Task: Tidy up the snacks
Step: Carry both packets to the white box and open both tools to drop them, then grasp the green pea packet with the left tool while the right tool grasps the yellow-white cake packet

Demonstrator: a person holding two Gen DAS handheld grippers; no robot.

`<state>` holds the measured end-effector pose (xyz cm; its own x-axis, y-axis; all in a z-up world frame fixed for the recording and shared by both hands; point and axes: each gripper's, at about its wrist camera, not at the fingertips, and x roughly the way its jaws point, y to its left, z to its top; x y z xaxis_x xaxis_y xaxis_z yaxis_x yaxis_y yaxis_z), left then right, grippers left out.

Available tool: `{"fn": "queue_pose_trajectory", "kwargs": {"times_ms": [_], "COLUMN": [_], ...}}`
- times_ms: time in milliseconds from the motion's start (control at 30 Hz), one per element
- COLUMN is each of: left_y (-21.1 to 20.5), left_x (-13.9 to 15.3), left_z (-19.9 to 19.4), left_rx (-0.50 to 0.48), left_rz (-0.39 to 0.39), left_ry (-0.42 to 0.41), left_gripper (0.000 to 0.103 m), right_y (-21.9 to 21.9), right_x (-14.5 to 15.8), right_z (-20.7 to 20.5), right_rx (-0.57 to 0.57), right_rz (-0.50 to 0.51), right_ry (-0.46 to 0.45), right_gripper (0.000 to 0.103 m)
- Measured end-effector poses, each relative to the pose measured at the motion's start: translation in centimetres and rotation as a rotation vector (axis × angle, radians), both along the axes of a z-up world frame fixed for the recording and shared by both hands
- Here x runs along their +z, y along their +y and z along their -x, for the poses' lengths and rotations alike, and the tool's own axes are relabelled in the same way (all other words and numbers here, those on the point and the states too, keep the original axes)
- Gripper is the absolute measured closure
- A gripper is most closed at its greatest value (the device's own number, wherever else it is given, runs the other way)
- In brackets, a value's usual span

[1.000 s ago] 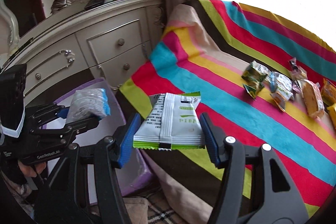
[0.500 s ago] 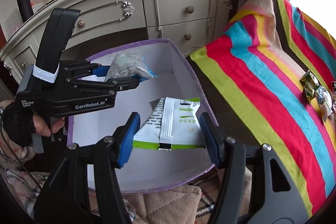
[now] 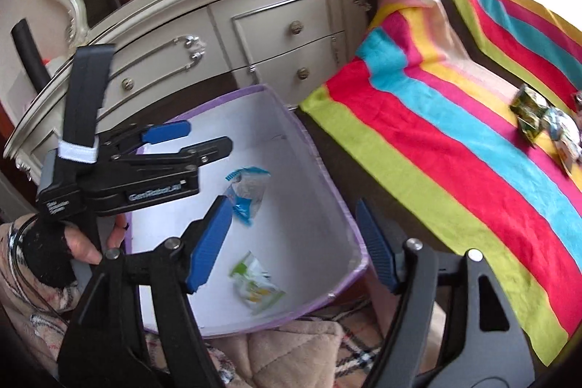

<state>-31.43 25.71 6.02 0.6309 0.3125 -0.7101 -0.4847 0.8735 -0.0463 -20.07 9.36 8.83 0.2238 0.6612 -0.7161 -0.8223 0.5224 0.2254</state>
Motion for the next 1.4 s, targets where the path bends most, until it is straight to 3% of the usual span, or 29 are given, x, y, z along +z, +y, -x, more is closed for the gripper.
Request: {"fn": "queue_pose_trajectory", "kwargs": {"times_ms": [67,200,400,533,733,900,933,967,1233,1267,1300,1333,1400], "left_y": [-1.7,-5.0,-8.6,-9.8,-10.1,-10.7,-11.0,-11.4,-14.8,-15.4,-16.2,-16.9,-17.4], "left_x": [1.0,1.6,0.4,-0.7,-1.7,-2.2,-2.4,-2.5,-5.1,-5.4,-5.3,-5.2,-4.8], "left_z": [-2.0,-7.4,-16.6,-22.1,-26.3,-28.8,-29.2,-29.8,-35.0,-35.4,-35.5,-35.3,-34.5], "left_rx": [-0.074,-0.237,-0.327,-0.331,-0.302,-0.328,-0.341,-0.353,-0.405,-0.418,-0.434,-0.454,-0.482], "left_rz": [0.002,0.053,0.137,0.192,0.218,0.206,0.207,0.208,0.152,0.123,0.066,0.031,0.055], "left_ry": [-0.032,-0.046,-0.040,-0.029,-0.038,-0.023,-0.021,-0.018,0.052,0.074,0.087,0.094,0.087], "left_gripper": [0.019,0.019,0.019,0.019,0.019,0.019,0.019,0.019,0.020,0.024,0.049,0.066,0.066], "right_y": [-2.2,-7.5,-14.1,-15.3,-11.9,-11.1,-11.7,-12.6,-19.4,-20.1,-20.6,-20.9,-21.6], "right_x": [-0.2,-0.1,-2.7,-4.4,-6.3,-7.3,-7.1,-6.9,-6.2,-6.2,-6.2,-6.0,-5.8], "right_z": [-2.3,-7.8,-18.5,-24.4,-29.6,-30.8,-30.6,-30.2,-25.6,-25.0,-24.6,-24.3,-23.5], "right_rx": [-0.104,-0.323,-0.608,-0.697,-0.705,-0.661,-0.643,-0.642,-0.660,-0.667,-0.678,-0.685,-0.687], "right_rz": [0.012,0.006,-0.014,-0.016,0.013,0.135,0.126,0.107,0.066,0.066,0.064,0.057,0.044], "right_ry": [0.001,0.004,0.080,0.106,0.151,0.084,0.074,0.073,0.064,0.063,0.061,0.065,0.068], "right_gripper": [0.029,0.029,0.029,0.029,0.029,0.032,0.051,0.058,0.060,0.060,0.060,0.059,0.059]}}
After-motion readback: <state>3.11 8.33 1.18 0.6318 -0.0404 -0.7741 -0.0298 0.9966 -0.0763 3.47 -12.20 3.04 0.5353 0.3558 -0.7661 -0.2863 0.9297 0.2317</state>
